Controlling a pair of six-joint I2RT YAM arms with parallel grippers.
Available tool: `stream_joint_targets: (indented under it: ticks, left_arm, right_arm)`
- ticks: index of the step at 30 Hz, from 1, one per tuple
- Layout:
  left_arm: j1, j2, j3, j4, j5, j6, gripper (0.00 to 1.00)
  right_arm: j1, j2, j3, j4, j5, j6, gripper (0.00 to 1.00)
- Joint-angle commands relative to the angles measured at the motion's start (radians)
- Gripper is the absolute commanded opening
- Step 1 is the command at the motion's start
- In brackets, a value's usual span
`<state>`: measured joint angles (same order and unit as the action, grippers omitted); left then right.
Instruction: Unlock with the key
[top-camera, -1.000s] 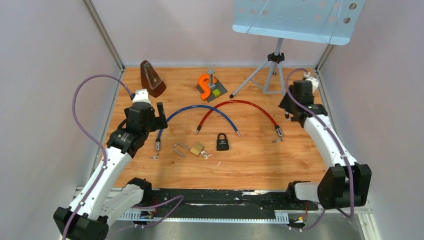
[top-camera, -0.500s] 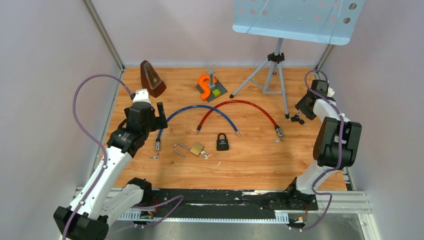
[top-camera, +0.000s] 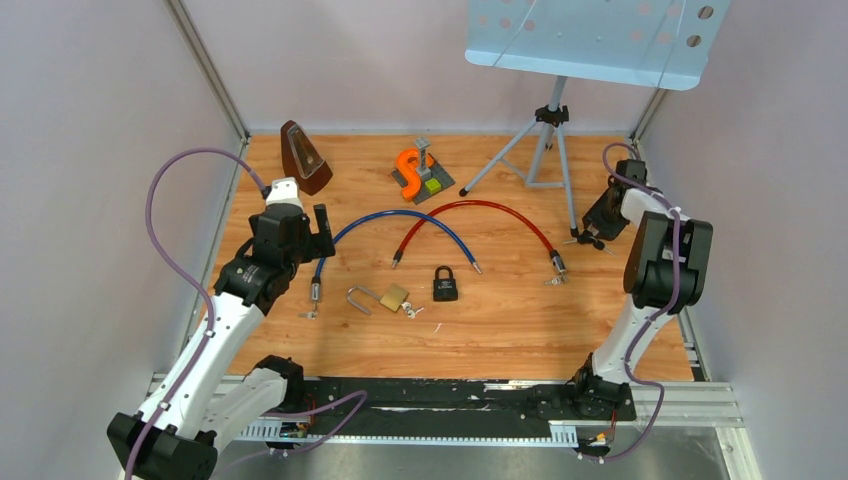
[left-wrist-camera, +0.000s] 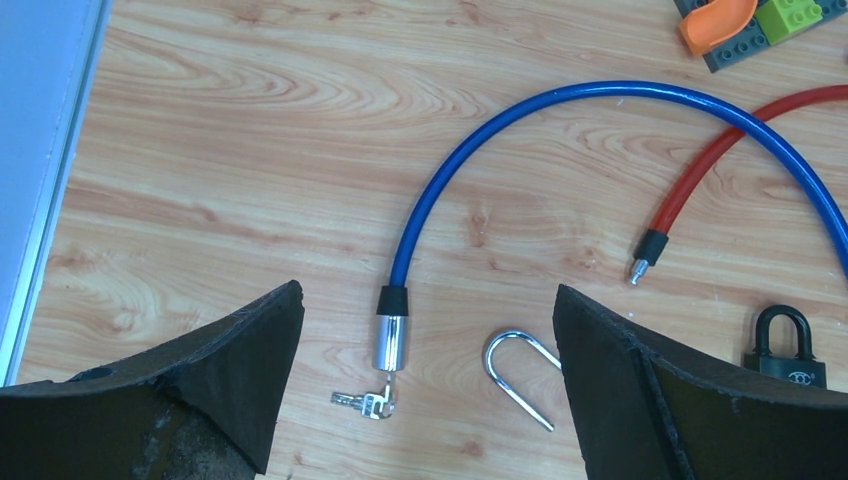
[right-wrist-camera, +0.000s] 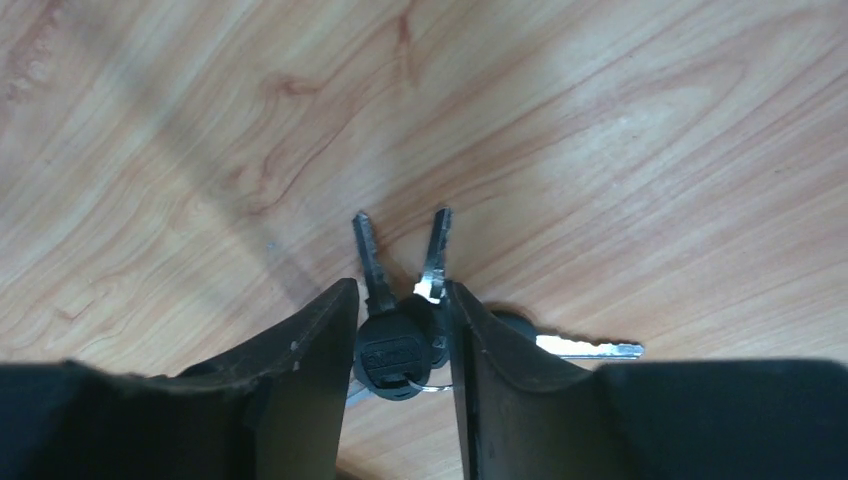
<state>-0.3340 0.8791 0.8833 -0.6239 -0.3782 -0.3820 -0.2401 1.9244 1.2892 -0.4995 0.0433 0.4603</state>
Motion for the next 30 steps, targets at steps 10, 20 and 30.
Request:
stream_joint_targets:
  ticks: [10, 20, 30]
  left_arm:
    - [-0.003, -0.034, -0.007, 0.037, 0.008, 0.015, 1.0]
    - [-0.003, -0.033, -0.006, 0.038, 0.034, 0.011, 1.0]
    - [-0.003, -0.023, -0.012, 0.098, 0.232, 0.03, 1.0]
  right_arm:
    - [-0.003, -0.176, -0.176, -0.067, 0.11, -0.015, 0.06]
    - [0.035, -0.509, -0.336, -0.042, 0.111, 0.042, 0.0]
    - [0.336, -0.879, -0.423, 0.039, -0.069, -0.033, 0.0]
